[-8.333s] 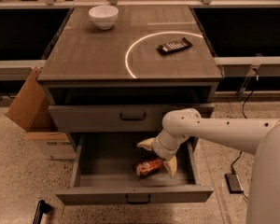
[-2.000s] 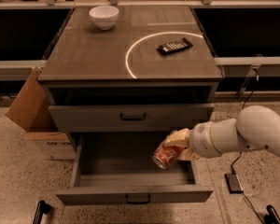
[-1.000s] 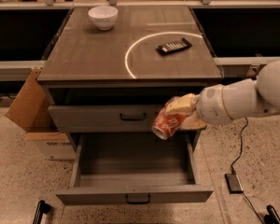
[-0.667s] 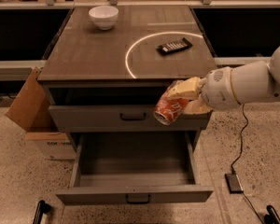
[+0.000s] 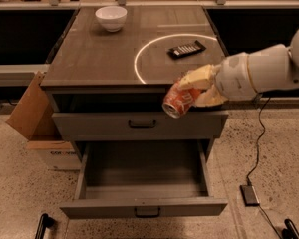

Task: Pick coke can from middle drawer and place on counter

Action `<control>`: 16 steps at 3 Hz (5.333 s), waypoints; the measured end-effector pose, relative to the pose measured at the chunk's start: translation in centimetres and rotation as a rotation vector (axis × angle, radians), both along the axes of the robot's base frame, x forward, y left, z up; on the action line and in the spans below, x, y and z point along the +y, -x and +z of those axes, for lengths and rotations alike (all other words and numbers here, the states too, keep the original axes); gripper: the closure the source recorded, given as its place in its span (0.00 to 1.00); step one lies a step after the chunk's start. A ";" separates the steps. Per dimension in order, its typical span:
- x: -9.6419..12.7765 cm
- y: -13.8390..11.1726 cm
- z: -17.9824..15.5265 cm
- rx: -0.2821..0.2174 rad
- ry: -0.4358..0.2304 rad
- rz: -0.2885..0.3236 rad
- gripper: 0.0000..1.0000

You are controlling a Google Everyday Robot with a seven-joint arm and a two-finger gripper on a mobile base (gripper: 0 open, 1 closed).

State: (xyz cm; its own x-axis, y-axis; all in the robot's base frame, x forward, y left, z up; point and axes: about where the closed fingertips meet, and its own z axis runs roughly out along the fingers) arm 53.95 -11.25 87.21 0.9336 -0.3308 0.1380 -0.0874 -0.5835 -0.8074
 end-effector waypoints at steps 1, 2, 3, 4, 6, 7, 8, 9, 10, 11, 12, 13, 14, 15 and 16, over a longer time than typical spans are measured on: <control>0.5 -3.1 3.6 0.014 -0.021 0.009 1.00; 4.4 -9.2 6.6 0.069 -0.020 0.012 1.00; 4.5 -9.2 6.6 0.070 -0.020 0.014 1.00; 5.2 -9.5 6.7 0.078 -0.038 0.010 1.00; 9.6 -11.8 9.1 0.125 -0.115 -0.072 1.00; 11.5 -13.0 8.3 0.217 -0.146 -0.119 1.00; 12.7 -14.8 6.5 0.326 -0.178 -0.173 1.00; 13.1 -15.9 5.7 0.387 -0.192 -0.200 1.00; 13.0 -17.3 5.2 0.428 -0.188 -0.246 1.00; 12.9 -18.4 4.5 0.459 -0.180 -0.294 1.00; 12.6 -19.5 3.8 0.484 -0.171 -0.337 1.00; 12.4 -20.6 3.4 0.487 -0.162 -0.373 1.00; 12.1 -21.6 2.8 0.490 -0.157 -0.410 1.00; 11.7 -22.4 2.2 0.494 -0.140 -0.448 1.00; 11.1 -23.2 1.9 0.493 -0.120 -0.487 0.82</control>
Offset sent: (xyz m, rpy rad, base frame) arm 0.1053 0.0259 0.0792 0.0454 0.1158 -0.0008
